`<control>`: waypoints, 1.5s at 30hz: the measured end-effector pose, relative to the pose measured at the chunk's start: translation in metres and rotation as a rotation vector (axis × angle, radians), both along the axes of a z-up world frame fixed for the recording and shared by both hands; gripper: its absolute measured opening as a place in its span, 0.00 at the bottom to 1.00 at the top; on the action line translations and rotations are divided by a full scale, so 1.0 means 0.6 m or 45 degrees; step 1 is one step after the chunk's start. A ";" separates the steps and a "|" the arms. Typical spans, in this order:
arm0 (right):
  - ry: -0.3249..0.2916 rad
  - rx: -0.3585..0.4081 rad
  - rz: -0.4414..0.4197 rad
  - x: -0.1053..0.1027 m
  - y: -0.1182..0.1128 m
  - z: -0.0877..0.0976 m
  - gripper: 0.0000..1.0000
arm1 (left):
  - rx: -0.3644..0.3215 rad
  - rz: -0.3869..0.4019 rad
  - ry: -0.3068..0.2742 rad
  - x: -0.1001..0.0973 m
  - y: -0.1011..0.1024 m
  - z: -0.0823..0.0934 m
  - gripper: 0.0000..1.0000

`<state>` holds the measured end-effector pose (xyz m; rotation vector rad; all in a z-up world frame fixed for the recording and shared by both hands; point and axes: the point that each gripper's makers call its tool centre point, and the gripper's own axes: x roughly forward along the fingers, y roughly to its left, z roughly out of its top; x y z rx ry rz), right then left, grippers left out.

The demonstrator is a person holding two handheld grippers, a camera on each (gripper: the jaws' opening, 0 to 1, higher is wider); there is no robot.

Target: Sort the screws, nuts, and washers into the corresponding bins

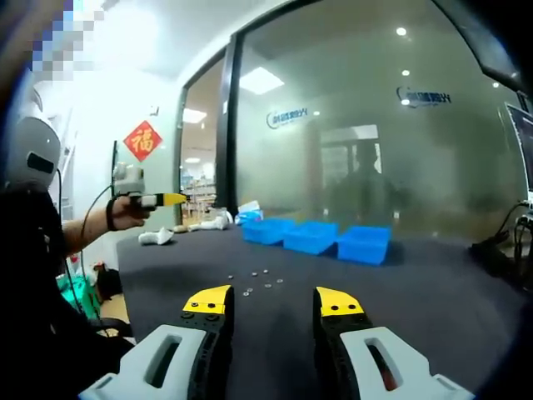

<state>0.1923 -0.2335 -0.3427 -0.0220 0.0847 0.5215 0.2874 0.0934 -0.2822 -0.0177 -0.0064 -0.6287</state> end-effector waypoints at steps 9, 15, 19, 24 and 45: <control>-0.004 -0.004 -0.022 -0.004 -0.008 0.001 0.35 | -0.008 0.046 0.051 -0.067 0.028 -0.061 0.37; -0.011 0.000 -0.031 -0.007 -0.011 0.005 0.35 | -0.015 0.071 0.074 -0.092 0.051 -0.081 0.37; -0.010 -0.003 -0.031 -0.009 -0.010 0.005 0.35 | -0.004 0.085 0.077 -0.100 0.060 -0.084 0.37; -0.005 -0.008 -0.023 -0.010 -0.007 0.004 0.35 | 0.036 0.035 0.074 -0.108 0.049 -0.086 0.37; 0.016 -0.036 0.015 -0.018 0.004 -0.006 0.35 | 0.119 -0.242 0.135 -0.106 0.004 -0.095 0.37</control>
